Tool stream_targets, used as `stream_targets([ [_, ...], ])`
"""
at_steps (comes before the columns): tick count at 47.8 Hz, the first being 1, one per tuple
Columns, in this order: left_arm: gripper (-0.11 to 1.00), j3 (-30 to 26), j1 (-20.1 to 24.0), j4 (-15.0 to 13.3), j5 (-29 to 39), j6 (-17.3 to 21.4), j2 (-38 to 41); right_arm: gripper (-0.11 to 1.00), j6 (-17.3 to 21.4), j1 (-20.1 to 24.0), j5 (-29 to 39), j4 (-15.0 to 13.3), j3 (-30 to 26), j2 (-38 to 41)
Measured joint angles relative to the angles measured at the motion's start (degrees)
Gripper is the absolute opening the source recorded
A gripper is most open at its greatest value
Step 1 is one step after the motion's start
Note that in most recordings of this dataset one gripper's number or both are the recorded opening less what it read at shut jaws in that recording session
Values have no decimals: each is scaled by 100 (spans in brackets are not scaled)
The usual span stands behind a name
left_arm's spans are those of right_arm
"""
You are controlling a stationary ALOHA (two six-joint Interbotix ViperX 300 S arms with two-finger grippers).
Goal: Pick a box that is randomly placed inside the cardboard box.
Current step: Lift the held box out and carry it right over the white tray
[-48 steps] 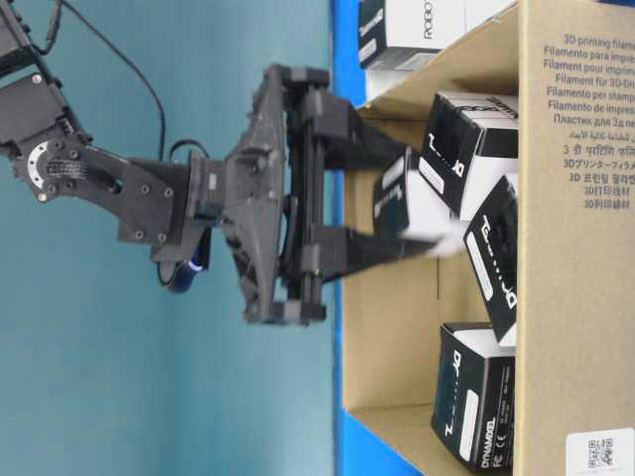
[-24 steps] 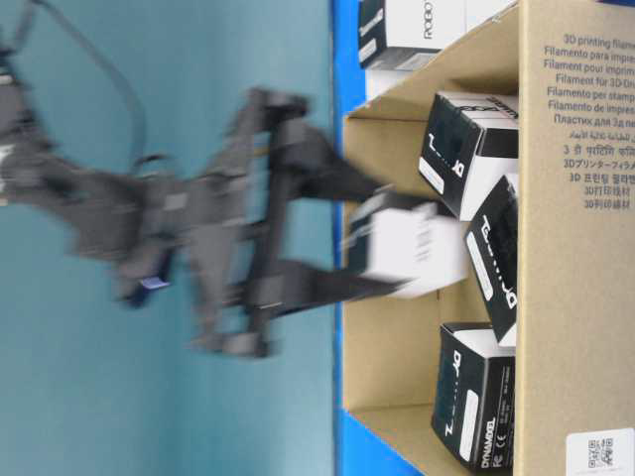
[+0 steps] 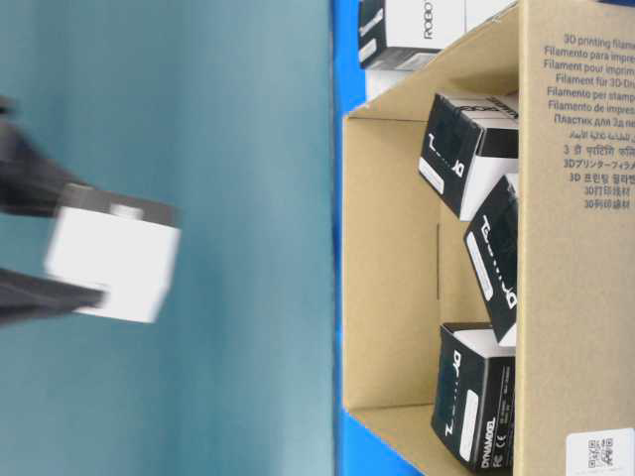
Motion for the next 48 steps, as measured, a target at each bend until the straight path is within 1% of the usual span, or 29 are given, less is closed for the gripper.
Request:
stream_targets([
  [5,-7,0,0,0,0,-132,-26,58,-325,105,396,0,-343,-70],
  [14,-7,-44,0,0,0,-237,-44,58,-721,325,861,-9,-747,-255],
  [17,-7,-88,0,9,0,-237,-35,58,-861,413,976,-9,-773,-396],
  [24,-7,-123,0,9,0,-229,-35,58,-940,659,1239,-141,-686,-870],
  [28,-7,-141,0,9,0,-229,-35,58,-1011,747,1345,-246,-457,-1204],
  [30,-7,-167,0,9,0,-237,-26,58,-1072,782,1397,-264,-255,-1371],
  [36,-7,-237,0,0,-9,-237,-9,58,-1336,817,1433,-281,492,-1828],
  [39,-7,-264,0,9,0,-237,-18,58,-1397,835,1406,-281,888,-2004],
  [43,-7,-281,0,0,0,-246,-9,58,-1433,861,1239,-281,1468,-2250],
  [48,-7,-281,0,0,0,-246,-9,58,-1450,861,791,-281,2276,-2540],
])
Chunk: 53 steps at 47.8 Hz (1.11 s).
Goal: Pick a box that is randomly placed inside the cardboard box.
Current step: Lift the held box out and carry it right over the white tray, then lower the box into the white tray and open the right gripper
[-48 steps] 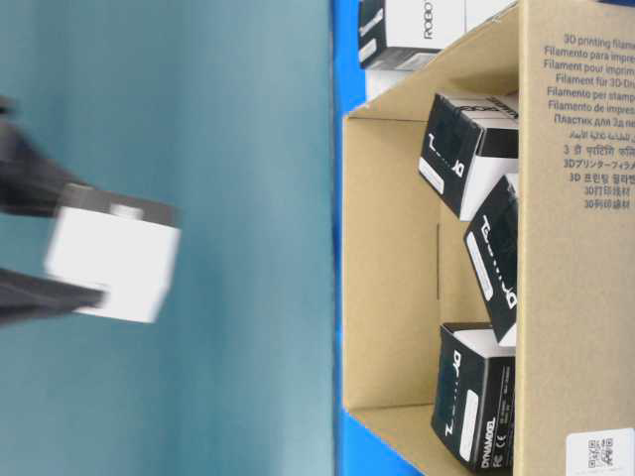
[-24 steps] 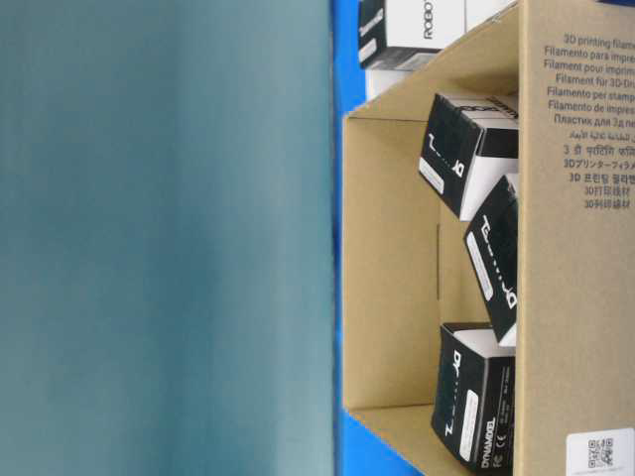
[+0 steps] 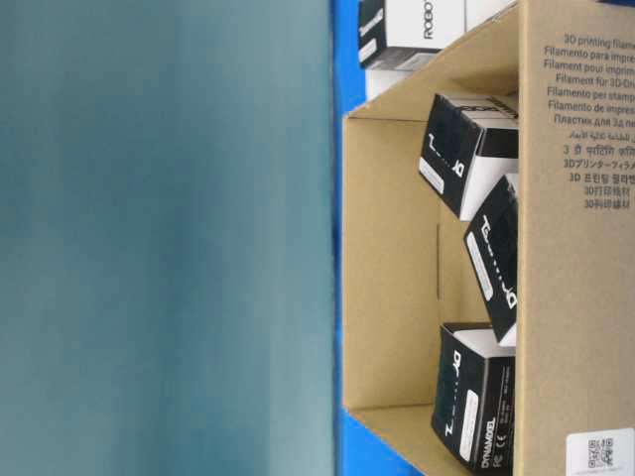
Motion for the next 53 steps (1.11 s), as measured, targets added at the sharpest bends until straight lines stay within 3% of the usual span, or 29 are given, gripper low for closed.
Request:
stream_targets([
  [14,-7,0,0,0,-18,0,79,58,-563,18,-1389,70,1749,-624],
  [27,-7,0,0,9,-88,0,123,58,-1547,18,-1995,70,2786,-580],
  [53,-7,-9,0,0,-97,-9,246,58,-3138,26,-3357,70,3437,334],
])
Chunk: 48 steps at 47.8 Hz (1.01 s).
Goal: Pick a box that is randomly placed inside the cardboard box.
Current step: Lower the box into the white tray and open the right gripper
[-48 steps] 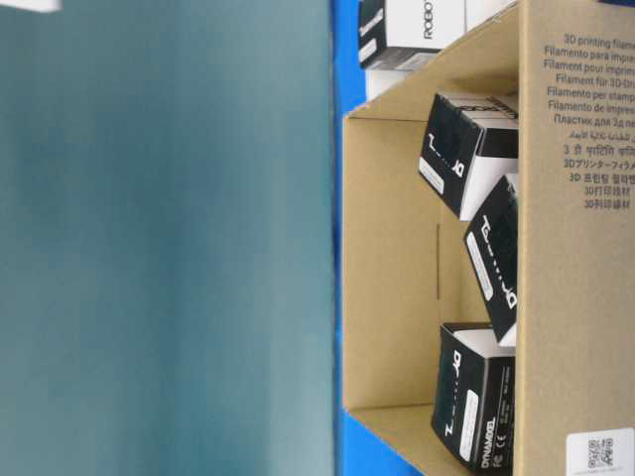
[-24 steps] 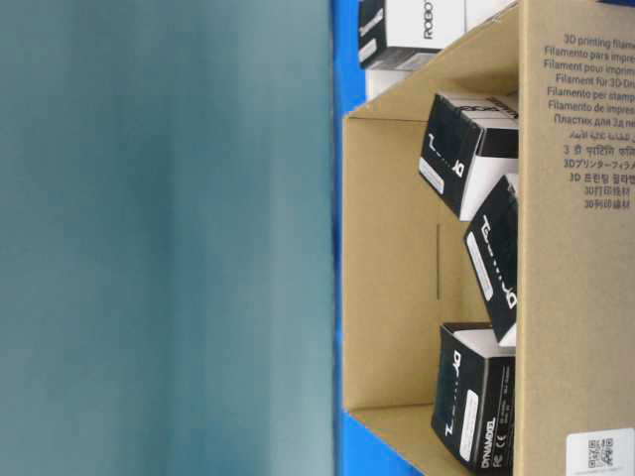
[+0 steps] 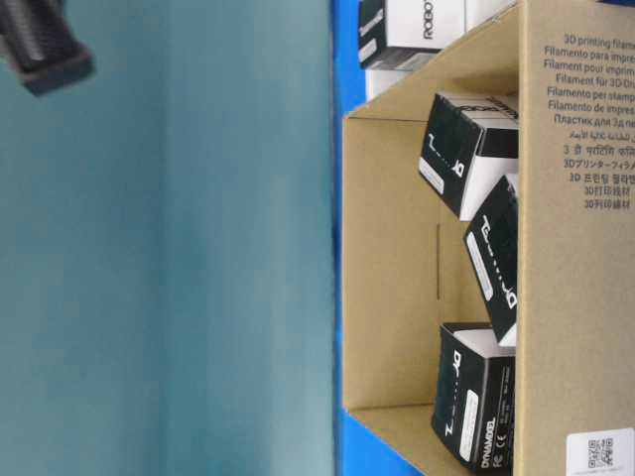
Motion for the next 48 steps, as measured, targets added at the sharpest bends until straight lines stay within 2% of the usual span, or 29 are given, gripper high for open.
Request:
stream_targets([
  [8,-7,0,0,0,9,-18,9,58,-246,0,-422,0,185,316],
  [17,-7,0,0,0,0,-18,0,58,-246,-18,-905,0,404,545],
  [41,-7,0,0,0,9,-211,53,58,-272,-229,-1503,0,475,545],
  [44,-7,0,0,0,9,-211,62,65,-272,-229,-1547,0,475,545],
  [48,-7,0,0,0,9,-211,79,84,-272,-229,-1564,0,483,545],
])
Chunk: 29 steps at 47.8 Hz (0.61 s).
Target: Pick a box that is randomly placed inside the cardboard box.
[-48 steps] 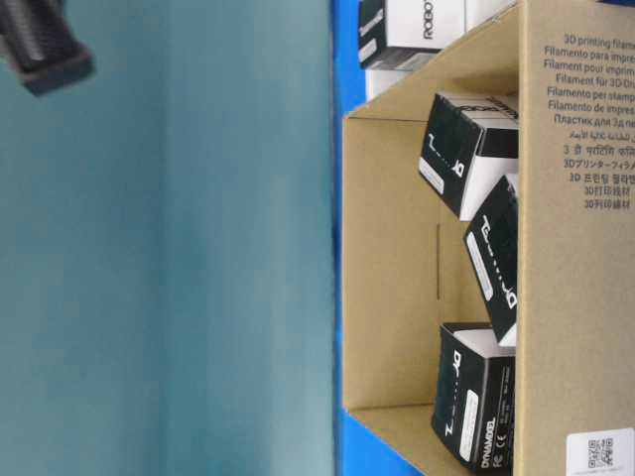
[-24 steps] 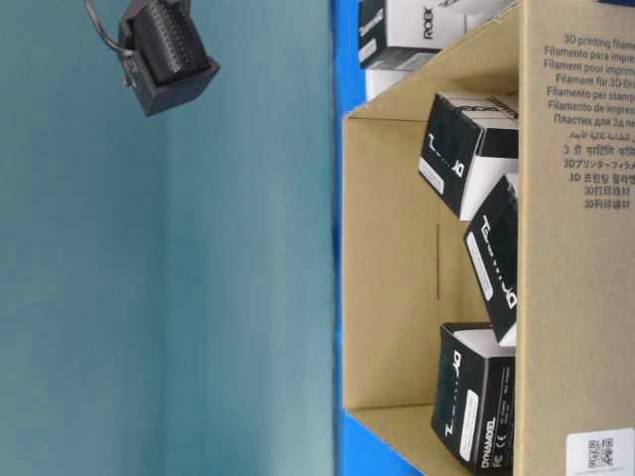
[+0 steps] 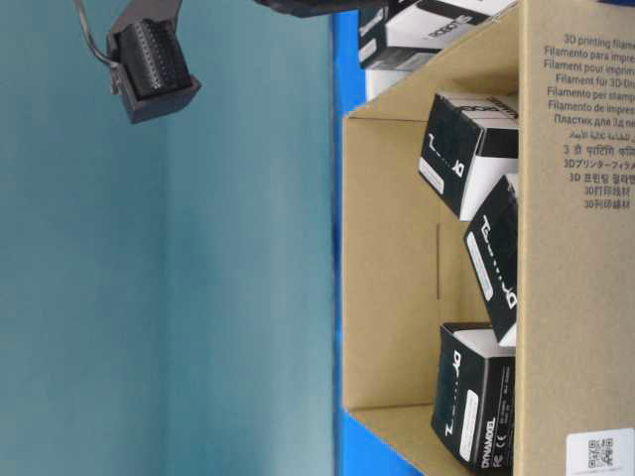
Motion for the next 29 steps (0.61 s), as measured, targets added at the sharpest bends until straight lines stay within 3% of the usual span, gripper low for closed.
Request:
stream_targets([
  [6,-7,-9,0,0,9,0,0,99,-26,0,-9,0,0,9],
  [18,-7,-9,0,0,9,0,9,99,18,0,35,0,-9,-18],
  [29,-7,-9,0,0,9,0,9,99,369,-9,712,26,-325,-598],
])
